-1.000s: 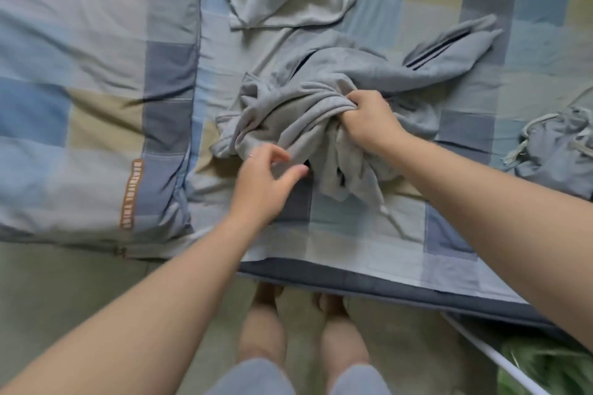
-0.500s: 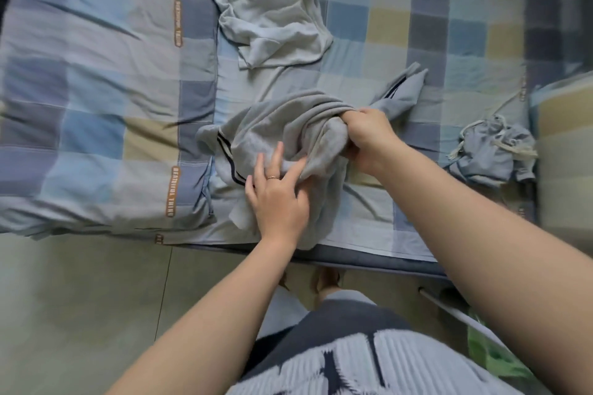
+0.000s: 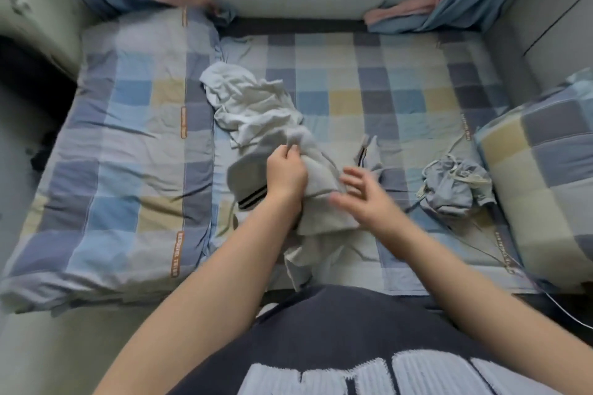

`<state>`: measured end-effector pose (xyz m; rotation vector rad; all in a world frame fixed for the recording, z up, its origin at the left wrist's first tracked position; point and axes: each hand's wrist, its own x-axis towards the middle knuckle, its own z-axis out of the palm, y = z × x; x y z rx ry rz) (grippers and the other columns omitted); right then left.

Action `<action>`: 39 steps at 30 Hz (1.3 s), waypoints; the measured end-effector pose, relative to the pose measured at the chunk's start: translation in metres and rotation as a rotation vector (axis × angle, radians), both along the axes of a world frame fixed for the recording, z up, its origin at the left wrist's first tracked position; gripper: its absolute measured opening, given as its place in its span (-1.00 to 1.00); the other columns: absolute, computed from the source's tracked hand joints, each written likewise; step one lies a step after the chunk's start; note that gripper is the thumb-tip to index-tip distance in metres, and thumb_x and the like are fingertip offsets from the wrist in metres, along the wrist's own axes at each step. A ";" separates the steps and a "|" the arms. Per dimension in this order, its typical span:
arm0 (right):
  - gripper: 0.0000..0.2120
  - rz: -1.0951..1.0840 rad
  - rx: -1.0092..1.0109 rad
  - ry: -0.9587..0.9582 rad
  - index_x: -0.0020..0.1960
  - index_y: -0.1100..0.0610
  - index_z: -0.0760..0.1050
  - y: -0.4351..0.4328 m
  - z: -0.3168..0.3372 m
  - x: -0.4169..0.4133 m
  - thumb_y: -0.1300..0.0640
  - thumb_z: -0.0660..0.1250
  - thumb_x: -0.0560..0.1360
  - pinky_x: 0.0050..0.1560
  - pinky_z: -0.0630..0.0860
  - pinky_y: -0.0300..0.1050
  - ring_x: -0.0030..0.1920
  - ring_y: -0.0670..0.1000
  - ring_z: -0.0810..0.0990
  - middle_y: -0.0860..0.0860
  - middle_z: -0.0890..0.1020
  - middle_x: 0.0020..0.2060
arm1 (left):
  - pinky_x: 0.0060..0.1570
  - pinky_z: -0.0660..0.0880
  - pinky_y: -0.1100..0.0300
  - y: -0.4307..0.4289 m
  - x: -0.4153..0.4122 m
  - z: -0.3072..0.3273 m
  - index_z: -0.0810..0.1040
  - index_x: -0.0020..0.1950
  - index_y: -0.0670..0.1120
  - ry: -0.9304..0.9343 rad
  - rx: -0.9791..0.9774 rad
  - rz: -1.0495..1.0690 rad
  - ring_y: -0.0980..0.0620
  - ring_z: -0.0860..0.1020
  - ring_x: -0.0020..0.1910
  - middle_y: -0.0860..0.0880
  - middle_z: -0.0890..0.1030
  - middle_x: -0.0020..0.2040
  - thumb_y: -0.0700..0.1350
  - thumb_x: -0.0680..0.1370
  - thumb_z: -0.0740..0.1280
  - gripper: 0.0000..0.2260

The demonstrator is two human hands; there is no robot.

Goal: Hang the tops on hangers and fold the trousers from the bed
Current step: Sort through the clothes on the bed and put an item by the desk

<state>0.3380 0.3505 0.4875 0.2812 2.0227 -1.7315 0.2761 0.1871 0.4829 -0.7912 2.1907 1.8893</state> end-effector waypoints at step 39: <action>-0.87 0.104 0.923 0.314 -0.01 0.03 0.55 0.181 -0.007 -0.016 0.00 0.29 0.53 -0.21 0.49 0.02 -0.05 0.25 0.62 0.15 0.68 -0.09 | -0.33 0.60 0.13 0.126 0.003 0.087 0.69 -0.25 -0.05 0.262 0.257 -0.178 0.00 0.65 -0.32 -0.07 0.66 -0.31 -0.32 0.58 0.12 -0.59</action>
